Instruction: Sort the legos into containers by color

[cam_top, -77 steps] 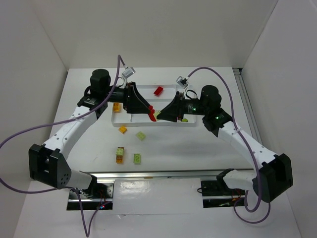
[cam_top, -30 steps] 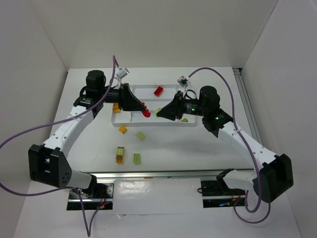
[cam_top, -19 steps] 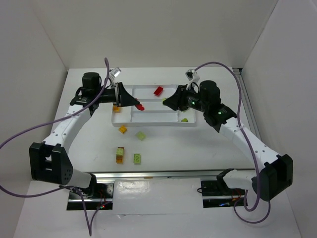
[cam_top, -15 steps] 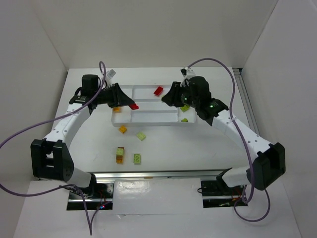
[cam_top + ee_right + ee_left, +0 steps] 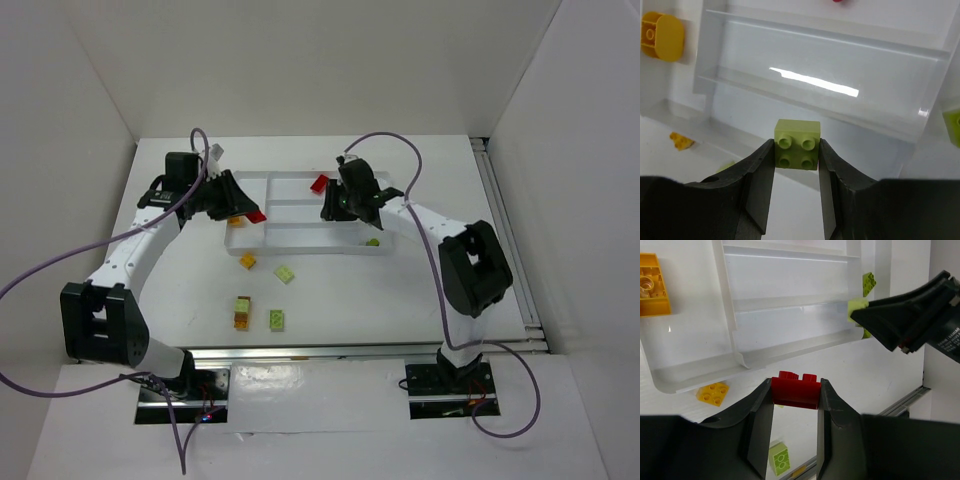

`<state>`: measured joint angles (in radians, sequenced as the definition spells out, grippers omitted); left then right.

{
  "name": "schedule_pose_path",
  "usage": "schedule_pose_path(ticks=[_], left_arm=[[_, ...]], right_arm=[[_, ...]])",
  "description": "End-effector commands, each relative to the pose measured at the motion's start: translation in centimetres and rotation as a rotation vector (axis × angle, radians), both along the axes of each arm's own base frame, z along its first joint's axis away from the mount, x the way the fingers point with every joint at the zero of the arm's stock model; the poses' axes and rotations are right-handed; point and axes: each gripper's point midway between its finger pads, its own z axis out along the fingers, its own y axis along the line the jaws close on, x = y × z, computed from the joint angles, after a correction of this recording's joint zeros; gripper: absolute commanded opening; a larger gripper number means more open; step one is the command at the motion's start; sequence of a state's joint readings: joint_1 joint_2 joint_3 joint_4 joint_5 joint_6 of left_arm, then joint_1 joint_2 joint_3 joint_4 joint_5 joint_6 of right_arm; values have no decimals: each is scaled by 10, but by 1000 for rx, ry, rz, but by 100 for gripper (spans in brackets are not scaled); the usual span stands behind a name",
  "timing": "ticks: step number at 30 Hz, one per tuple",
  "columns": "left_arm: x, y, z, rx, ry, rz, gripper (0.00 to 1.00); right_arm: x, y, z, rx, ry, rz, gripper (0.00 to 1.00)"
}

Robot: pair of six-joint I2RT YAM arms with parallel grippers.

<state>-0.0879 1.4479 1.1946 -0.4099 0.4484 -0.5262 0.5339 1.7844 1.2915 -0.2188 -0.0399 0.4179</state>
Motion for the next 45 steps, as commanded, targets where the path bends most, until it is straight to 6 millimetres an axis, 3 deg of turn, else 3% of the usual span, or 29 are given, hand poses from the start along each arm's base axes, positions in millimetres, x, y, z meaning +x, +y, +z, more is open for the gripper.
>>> schedule_pose_path(ticks=[1, 6, 11, 13, 14, 15, 17, 19, 21, 22, 23, 25, 26, 27, 28, 29, 30, 32, 33, 34, 35, 38, 39, 40, 42, 43, 44, 45], left_arm=[[1, 1, 24, 4, -74, 0, 0], [0, 1, 21, 5, -65, 0, 0], [-2, 1, 24, 4, -79, -12, 0], [-1, 2, 24, 10, -79, -5, 0], [-1, 2, 24, 10, -79, -5, 0], [-1, 2, 24, 10, -79, -5, 0], [-1, 2, 24, 10, -79, -5, 0], [-2, 2, 20, 11, -70, -5, 0], [-2, 2, 20, 11, -70, -5, 0], [-2, 2, 20, 11, -70, -5, 0], [-2, 2, 20, 11, -70, -5, 0], [-1, 4, 19, 25, -75, 0, 0], [-4, 1, 17, 32, -65, -7, 0], [-3, -4, 16, 38, -65, -17, 0], [-3, -5, 9, 55, -48, -22, 0], [-4, -11, 13, 53, -57, -36, 0], [-2, -10, 7, 62, -44, -29, 0], [-2, -17, -3, 77, -20, -42, 0], [-3, -24, -9, 88, -8, -55, 0], [-2, -26, -15, 98, 5, -57, 0], [2, -35, -28, 89, 33, -66, 0], [20, -54, -28, 73, 39, -81, 0], [35, -63, -12, 76, -5, -85, 0], [48, -63, -23, 87, 22, -45, 0], [66, -66, -20, 77, 20, -17, 0], [79, -70, -5, 68, -14, -16, 0], [87, -75, -18, 64, 20, -32, 0], [94, -77, -19, 64, 22, -32, 0]], right_arm=[[41, 11, 28, 27, -124, -16, 27], [57, 16, 3, -3, -97, -30, 27], [70, 24, -5, 0, -89, -36, 28], [71, 25, -12, -6, -78, -36, 38], [73, 26, -8, -1, -86, -36, 63], [74, 24, -14, -13, -80, -44, 73], [78, 24, -6, -15, -88, -51, 86], [77, 22, -1, -20, -93, -60, 86], [73, 17, 18, -9, -122, -68, 86], [71, 10, 23, -21, -136, -91, 82], [67, 5, 48, -1, -182, -105, 78], [56, -17, 48, -31, -190, -153, 72], [46, -24, 70, -5, -223, -169, 68], [36, -35, 59, -12, -199, -185, 68], [33, -50, 60, -20, -202, -213, 68], [24, -60, 75, 1, -220, -232, 66], [9, -68, 59, -24, -182, -229, 66], [-2, -86, 61, -22, -171, -261, 66], [-13, -93, 73, -21, -186, -272, 66], [-21, -99, 69, -28, -172, -288, 66], [-31, -113, 74, -36, -175, -324, 68], [-43, -128, 80, -48, -190, -358, 70], [-49, -133, 85, -50, -198, -366, 70], [-50, -138, 87, -50, -199, -377, 70], [-55, -140, 83, -60, -184, -376, 70], [-57, -145, 84, -55, -178, -392, 71], [-60, -146, 86, -56, -177, -392, 72], [-60, -146, 86, -56, -177, -392, 72]])
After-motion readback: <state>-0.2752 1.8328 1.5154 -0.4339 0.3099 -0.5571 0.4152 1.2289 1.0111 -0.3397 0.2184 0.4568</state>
